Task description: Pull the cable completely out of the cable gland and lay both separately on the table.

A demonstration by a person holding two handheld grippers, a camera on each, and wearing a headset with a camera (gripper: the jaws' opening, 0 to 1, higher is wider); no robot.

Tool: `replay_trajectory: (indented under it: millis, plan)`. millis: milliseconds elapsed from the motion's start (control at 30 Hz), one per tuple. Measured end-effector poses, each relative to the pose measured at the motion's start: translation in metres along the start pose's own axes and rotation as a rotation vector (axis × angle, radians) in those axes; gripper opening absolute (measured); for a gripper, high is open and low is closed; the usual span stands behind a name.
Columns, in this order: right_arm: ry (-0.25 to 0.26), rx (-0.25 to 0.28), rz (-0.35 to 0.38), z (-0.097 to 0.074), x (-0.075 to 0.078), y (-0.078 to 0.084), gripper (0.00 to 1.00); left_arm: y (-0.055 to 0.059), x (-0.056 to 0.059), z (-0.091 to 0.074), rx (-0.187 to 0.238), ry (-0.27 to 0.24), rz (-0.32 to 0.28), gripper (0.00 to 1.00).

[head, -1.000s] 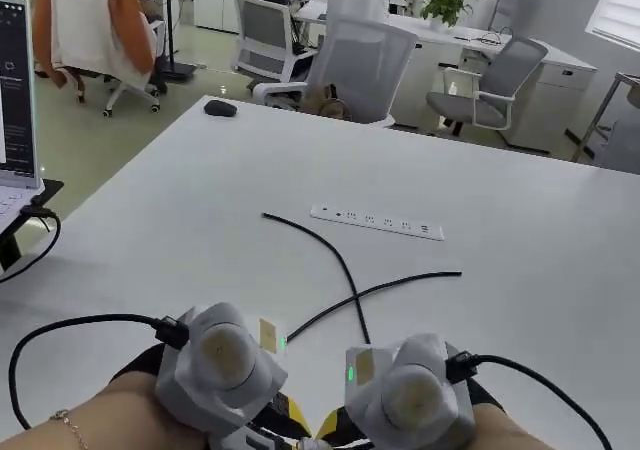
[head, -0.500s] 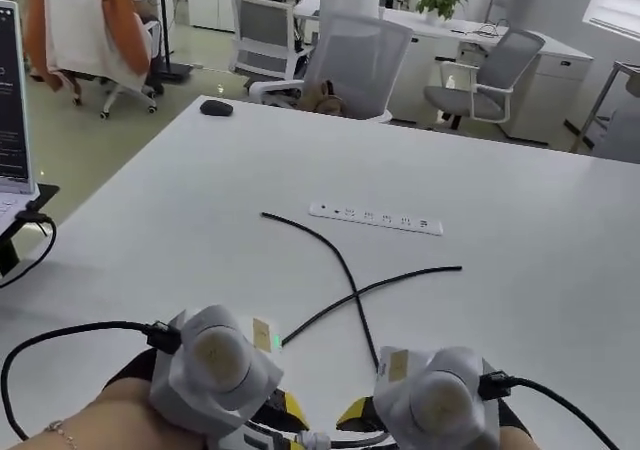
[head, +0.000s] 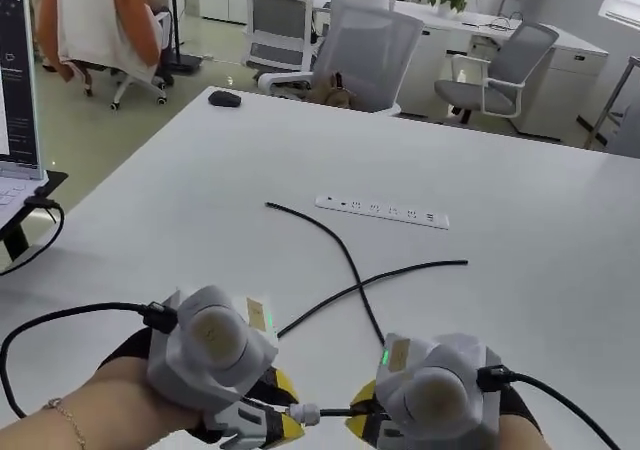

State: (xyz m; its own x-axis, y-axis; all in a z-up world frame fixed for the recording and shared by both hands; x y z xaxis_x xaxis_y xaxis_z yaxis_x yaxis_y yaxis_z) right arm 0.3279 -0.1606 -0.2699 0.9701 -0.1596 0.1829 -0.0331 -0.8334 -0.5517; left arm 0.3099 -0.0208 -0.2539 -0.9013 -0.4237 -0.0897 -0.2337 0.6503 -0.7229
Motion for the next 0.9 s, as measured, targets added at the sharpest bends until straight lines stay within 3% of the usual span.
replay_trajectory:
  millis: [333, 467, 733, 900]
  plan:
    - [0.045, -0.060, 0.047, -0.004, 0.008, 0.015, 0.06, 0.006, -0.003, 0.002, -0.039, -0.035, 0.011, 0.17]
    - [0.068, -0.077, 0.109, -0.007, 0.014, 0.022, 0.06, 0.004, -0.005, -0.001, -0.024, -0.046, -0.007, 0.17]
    - [0.146, -0.183, 0.176, -0.013, 0.024, 0.040, 0.05, 0.010, -0.006, 0.000, -0.061, -0.052, 0.008, 0.17]
    - [0.203, -0.237, 0.238, -0.019, 0.031, 0.051, 0.06, 0.010, -0.008, 0.000, -0.057, -0.056, -0.008, 0.17]
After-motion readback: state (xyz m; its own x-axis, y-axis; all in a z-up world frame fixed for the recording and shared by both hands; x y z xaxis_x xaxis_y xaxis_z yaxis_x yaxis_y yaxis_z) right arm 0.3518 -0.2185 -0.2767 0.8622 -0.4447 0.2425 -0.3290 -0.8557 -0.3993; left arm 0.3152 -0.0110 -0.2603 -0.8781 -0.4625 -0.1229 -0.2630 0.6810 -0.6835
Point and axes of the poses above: the centre of the closed fingertips' face, and the gripper's own axes: z roughly forward along the fingers, x roughly to its right, y roughly out of its underside, the point moved 8 cm from there along -z, roughly backward along the fingers, and after that the axes turned 5 degrees about -y, right-handed, at the moved point
